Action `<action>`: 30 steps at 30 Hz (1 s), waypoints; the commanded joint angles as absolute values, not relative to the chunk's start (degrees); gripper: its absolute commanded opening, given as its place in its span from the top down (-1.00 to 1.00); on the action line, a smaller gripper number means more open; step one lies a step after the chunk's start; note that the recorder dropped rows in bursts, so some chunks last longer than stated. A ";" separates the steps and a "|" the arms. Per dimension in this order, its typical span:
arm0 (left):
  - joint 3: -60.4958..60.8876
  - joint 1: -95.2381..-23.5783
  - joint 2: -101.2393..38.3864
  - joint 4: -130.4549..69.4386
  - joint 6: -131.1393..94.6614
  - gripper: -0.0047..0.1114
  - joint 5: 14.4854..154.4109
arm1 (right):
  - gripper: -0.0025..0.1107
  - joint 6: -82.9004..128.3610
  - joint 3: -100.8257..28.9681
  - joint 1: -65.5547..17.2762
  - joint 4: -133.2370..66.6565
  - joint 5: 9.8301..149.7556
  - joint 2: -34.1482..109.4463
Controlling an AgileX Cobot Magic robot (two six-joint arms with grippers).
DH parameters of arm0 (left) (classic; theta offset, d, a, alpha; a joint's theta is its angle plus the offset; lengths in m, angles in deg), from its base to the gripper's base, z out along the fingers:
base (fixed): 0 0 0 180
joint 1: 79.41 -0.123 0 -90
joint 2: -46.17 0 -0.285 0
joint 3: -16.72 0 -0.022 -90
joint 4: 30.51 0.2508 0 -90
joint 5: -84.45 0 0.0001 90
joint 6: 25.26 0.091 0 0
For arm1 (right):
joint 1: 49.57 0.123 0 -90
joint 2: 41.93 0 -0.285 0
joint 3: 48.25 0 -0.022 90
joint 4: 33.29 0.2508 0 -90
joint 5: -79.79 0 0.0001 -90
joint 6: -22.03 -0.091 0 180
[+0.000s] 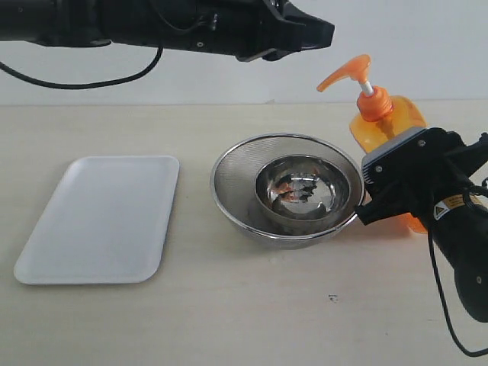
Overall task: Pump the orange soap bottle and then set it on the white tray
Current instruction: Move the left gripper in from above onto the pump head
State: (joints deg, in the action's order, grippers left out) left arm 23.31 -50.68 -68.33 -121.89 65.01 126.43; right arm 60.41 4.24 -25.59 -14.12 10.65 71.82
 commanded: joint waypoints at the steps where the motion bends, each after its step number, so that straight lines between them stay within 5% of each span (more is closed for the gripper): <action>1: 27.17 -50.00 -70.65 -120.85 62.15 0.84 126.40 | 0.96 60.01 4.28 -25.57 -15.14 9.83 71.67; 30: 28.85 -47.13 -73.75 -112.54 59.51 0.84 125.22 | 0.96 60.01 4.28 -25.57 -15.29 9.83 71.67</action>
